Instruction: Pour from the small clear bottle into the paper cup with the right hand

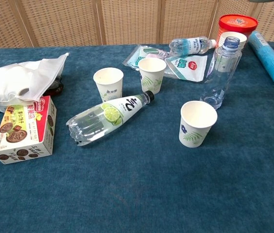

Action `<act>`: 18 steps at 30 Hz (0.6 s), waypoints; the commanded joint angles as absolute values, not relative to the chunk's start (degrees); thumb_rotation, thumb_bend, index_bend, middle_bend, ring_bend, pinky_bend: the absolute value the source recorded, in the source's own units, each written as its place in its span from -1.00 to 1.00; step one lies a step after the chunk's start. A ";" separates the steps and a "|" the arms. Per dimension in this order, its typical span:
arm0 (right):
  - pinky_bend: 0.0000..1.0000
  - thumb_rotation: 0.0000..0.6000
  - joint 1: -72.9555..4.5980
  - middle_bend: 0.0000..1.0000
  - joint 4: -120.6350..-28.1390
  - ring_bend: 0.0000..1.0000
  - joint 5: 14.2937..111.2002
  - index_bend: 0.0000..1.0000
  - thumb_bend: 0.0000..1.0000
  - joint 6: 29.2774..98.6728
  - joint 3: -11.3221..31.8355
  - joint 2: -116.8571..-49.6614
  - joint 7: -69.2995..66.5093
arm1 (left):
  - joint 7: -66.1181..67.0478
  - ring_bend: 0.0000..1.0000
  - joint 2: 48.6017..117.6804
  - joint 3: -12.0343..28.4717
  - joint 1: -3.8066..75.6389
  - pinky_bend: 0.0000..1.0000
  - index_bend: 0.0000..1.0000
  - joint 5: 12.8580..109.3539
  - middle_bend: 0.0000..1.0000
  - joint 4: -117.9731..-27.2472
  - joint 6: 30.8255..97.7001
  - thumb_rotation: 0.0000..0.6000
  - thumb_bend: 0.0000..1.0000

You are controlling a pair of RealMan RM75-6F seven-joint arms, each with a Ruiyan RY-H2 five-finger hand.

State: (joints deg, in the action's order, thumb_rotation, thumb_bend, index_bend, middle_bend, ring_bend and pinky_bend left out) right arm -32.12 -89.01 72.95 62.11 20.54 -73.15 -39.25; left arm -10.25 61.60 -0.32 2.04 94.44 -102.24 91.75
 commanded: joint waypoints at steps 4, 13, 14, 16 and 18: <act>-1.00 1.00 -27.16 -0.26 -90.65 -0.77 75.92 -0.17 -0.41 68.49 16.49 -70.52 -30.25 | -10.61 -1.00 61.33 -0.79 1.87 -1.00 -0.74 94.24 -0.75 -101.96 91.31 0.04 -0.08; -1.00 1.00 -20.49 -0.26 -92.40 -0.77 78.44 -0.16 -0.41 75.65 11.64 -67.39 -20.75 | -10.96 -1.00 60.97 -1.90 0.46 -1.00 -0.74 94.01 -0.75 -101.23 92.06 0.03 -0.08; -1.00 1.00 -19.76 -0.26 -92.68 -0.77 78.63 -0.16 -0.41 76.29 11.18 -67.10 -20.41 | -11.00 -1.00 60.98 -2.03 0.28 -1.00 -0.74 93.96 -0.75 -101.20 92.13 0.03 -0.08; -1.00 1.00 -18.05 -0.26 -92.98 -0.77 78.74 -0.14 -0.41 77.63 10.19 -66.53 -19.89 | -10.70 -1.00 61.00 -2.39 -0.08 -1.00 -0.74 93.70 -0.75 -101.14 92.00 0.04 -0.08; -1.00 1.00 -16.62 -0.26 -92.28 -0.77 78.95 -0.13 -0.40 79.00 9.21 -66.52 -18.06 | -9.87 -1.00 61.11 -2.74 -0.36 -1.00 -0.74 93.44 -0.75 -101.10 91.71 0.03 -0.08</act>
State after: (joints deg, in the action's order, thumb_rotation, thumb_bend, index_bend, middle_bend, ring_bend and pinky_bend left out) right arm -18.12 -92.54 78.51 77.71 10.44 -66.95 -19.79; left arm -10.26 61.05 -2.52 -0.18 93.61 -101.14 91.88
